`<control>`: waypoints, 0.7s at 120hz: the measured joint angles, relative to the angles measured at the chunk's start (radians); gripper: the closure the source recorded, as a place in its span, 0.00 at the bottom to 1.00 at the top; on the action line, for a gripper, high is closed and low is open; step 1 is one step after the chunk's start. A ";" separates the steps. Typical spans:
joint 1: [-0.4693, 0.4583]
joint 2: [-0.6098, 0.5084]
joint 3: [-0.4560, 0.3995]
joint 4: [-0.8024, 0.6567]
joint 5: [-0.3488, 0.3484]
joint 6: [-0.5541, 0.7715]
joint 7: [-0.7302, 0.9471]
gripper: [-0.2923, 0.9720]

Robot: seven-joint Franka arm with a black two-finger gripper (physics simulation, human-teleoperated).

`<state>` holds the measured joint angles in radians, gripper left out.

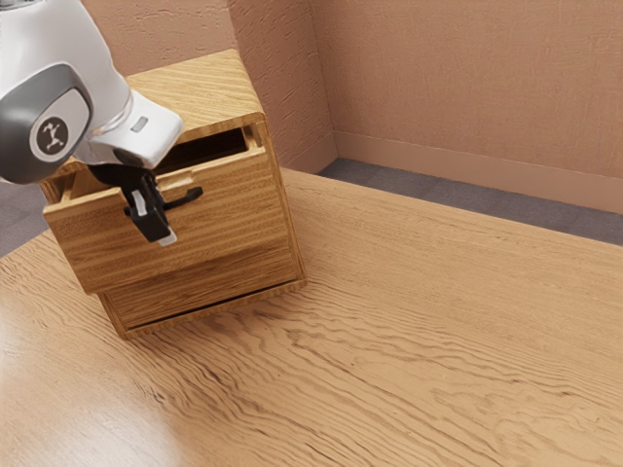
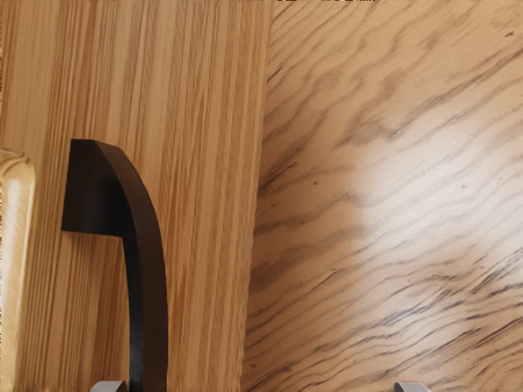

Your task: Pull the drawer handle with one arm to open the drawer

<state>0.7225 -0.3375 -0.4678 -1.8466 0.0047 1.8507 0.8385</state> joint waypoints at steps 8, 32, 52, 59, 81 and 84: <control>0.000 -0.008 0.000 -0.007 -0.004 -0.001 0.000 0.47; 0.000 -0.028 0.000 -0.025 -0.017 -0.001 0.000 0.46; 0.000 -0.044 0.000 -0.042 -0.033 -0.001 -0.001 0.45; 0.000 -0.052 0.000 -0.049 -0.038 -0.001 -0.001 0.45; 0.001 -0.075 -0.004 -0.068 -0.050 -0.002 0.000 0.45; 0.001 -0.079 -0.005 -0.070 -0.052 -0.002 0.000 0.45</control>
<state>0.7238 -0.4165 -0.4732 -1.9168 -0.0474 1.8490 0.8387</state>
